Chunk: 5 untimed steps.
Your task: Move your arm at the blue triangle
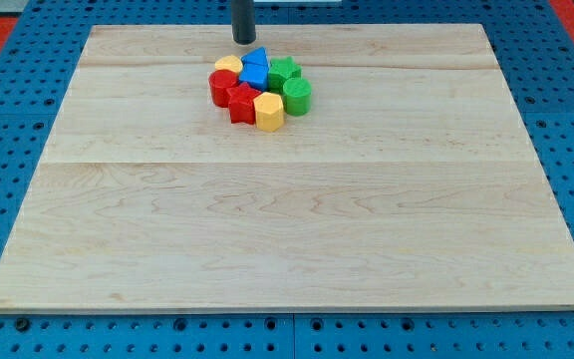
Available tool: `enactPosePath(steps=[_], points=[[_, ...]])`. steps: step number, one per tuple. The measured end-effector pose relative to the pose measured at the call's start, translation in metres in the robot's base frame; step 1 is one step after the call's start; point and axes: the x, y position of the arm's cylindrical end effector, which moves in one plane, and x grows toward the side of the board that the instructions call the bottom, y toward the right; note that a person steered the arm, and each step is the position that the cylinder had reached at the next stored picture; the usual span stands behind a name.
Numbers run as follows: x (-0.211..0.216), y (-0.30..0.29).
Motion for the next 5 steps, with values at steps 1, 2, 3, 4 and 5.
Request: enactPosePath(steps=[1,2,3,4,5], points=[[0.000,0.000],[0.004,0.000],[0.014,0.000],[0.025,0.000],[0.029,0.000]])
